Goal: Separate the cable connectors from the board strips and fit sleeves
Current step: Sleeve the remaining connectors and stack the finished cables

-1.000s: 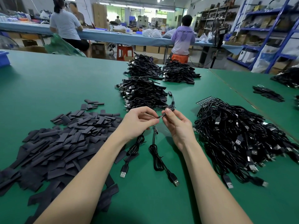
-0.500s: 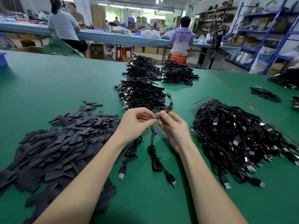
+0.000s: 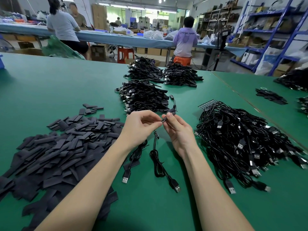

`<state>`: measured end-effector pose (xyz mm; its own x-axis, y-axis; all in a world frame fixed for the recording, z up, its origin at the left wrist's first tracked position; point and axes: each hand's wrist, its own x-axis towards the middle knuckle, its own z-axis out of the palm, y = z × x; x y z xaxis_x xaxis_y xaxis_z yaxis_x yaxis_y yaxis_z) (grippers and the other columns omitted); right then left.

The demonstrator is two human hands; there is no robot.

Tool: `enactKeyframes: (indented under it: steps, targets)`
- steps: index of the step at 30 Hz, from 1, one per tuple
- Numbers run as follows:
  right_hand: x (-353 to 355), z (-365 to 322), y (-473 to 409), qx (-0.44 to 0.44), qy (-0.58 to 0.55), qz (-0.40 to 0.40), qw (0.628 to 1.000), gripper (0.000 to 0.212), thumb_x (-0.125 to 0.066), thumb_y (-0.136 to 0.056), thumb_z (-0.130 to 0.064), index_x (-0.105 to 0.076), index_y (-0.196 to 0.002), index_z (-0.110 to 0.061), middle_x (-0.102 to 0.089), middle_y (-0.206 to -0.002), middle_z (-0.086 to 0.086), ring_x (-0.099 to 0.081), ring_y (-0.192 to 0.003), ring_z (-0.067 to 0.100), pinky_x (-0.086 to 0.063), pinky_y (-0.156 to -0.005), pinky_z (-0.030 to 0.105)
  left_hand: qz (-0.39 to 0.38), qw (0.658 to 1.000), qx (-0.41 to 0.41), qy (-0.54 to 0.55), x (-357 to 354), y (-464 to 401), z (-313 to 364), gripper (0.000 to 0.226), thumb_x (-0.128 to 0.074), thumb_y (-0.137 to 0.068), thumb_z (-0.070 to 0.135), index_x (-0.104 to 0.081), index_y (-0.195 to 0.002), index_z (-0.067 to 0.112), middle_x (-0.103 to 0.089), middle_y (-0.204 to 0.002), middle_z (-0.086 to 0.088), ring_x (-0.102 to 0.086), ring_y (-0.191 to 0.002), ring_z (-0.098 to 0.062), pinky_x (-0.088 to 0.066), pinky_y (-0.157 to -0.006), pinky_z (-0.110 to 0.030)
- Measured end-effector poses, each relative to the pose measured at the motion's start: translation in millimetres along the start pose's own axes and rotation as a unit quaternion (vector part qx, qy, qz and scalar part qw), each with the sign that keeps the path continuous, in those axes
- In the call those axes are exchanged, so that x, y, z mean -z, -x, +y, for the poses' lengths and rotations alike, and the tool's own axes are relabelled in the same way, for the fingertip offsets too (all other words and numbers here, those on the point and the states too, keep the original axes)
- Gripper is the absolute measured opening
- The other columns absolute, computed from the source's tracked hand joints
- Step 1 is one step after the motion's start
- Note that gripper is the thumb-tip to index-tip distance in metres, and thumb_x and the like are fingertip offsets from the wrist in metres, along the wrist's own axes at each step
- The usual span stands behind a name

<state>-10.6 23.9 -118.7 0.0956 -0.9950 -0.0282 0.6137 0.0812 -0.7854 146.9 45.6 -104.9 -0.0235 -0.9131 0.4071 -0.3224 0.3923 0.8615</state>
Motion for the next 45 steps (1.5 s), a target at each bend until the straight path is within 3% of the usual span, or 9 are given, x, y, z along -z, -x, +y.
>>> enactKeyframes:
  steps: [5,10,14,18,22,33,39,42,45]
  targets:
    - [-1,2,1,0.0,0.006,0.011,1.0,0.009,-0.074,-0.089,-0.007,-0.073,-0.096,-0.002,-0.076,-0.088,0.009,-0.069,-0.072,0.011,-0.058,-0.069,0.017,0.01,0.998,-0.02,-0.052,-1,4,3,0.006,-0.08,-0.085,0.013,-0.078,-0.086,0.018,-0.075,-0.077,0.006,-0.067,-0.068,-0.012,-0.054,-0.066,-0.024]
    - [-1,2,3,-0.003,0.031,-0.007,0.999,0.009,-0.076,-0.086,-0.01,-0.075,-0.093,-0.005,-0.076,-0.091,0.01,-0.069,-0.073,0.011,-0.058,-0.071,0.018,0.014,0.998,-0.022,-0.052,2,4,3,0.006,-0.081,-0.084,0.011,-0.079,-0.085,0.017,-0.075,-0.077,0.009,-0.066,-0.067,0.0,-0.049,-0.065,-0.013]
    - [-3,1,4,-0.009,0.03,-0.021,0.999,0.018,-0.08,-0.075,-0.016,-0.075,-0.089,-0.007,-0.076,-0.093,0.012,-0.069,-0.076,0.014,-0.059,-0.071,0.018,0.014,0.999,-0.022,-0.046,3,4,3,0.007,-0.08,-0.084,0.011,-0.079,-0.085,0.018,-0.075,-0.078,0.013,-0.069,-0.071,0.0,-0.048,-0.066,-0.01]
    - [-1,-2,4,-0.014,0.024,-0.044,0.999,0.015,-0.079,-0.075,-0.014,-0.076,-0.088,-0.009,-0.076,-0.097,0.012,-0.07,-0.08,0.014,-0.06,-0.075,0.019,0.017,0.999,-0.02,-0.036,5,2,1,0.009,-0.08,-0.085,0.012,-0.078,-0.085,0.021,-0.076,-0.08,0.011,-0.072,-0.076,-0.008,-0.055,-0.069,-0.019]
    - [2,-8,5,-0.02,0.035,-0.059,0.997,0.032,-0.083,-0.069,-0.015,-0.074,-0.099,-0.008,-0.075,-0.098,0.009,-0.071,-0.084,0.013,-0.057,-0.077,0.018,0.018,0.999,-0.023,-0.038,5,3,1,0.01,-0.079,-0.086,0.013,-0.078,-0.088,0.023,-0.076,-0.081,0.009,-0.072,-0.079,-0.011,-0.06,-0.073,-0.027]
    - [2,-3,3,-0.023,-0.005,-0.039,0.999,0.017,-0.075,-0.081,-0.01,-0.072,-0.097,-0.005,-0.076,-0.096,0.01,-0.071,-0.077,0.01,-0.059,-0.075,0.017,0.007,0.998,-0.036,-0.052,6,2,1,0.011,-0.08,-0.084,0.01,-0.08,-0.088,0.021,-0.077,-0.082,0.01,-0.073,-0.078,-0.011,-0.06,-0.077,-0.033]
    - [-2,-1,6,-0.027,0.015,-0.056,0.998,0.016,-0.074,-0.083,-0.009,-0.071,-0.098,-0.004,-0.077,-0.094,0.009,-0.07,-0.079,0.012,-0.06,-0.077,0.018,0.004,0.999,-0.037,-0.012,6,1,0,0.014,-0.082,-0.083,0.011,-0.08,-0.089,0.024,-0.077,-0.085,0.013,-0.074,-0.081,-0.007,-0.059,-0.077,-0.024]
    - [-3,1,7,-0.012,0.047,-0.061,0.997,0.014,-0.072,-0.089,-0.008,-0.07,-0.103,-0.007,-0.077,-0.096,0.009,-0.07,-0.084,0.013,-0.059,-0.078,0.019,0.008,1.0,-0.021,0.013,4,2,-3,0.014,-0.083,-0.082,0.012,-0.077,-0.086,0.023,-0.078,-0.085,0.009,-0.074,-0.082,-0.009,-0.059,-0.076,-0.022]
    - [-7,4,7,0.04,0.089,-0.033,0.995,0.033,-0.073,-0.092,-0.009,-0.065,-0.123,-0.017,-0.079,-0.096,0.01,-0.071,-0.082,0.016,-0.058,-0.077,0.022,0.031,0.998,0.014,0.056,-2,2,-7,0.014,-0.084,-0.08,0.011,-0.074,-0.085,0.02,-0.078,-0.087,0.006,-0.074,-0.084,-0.011,-0.057,-0.077,-0.021]
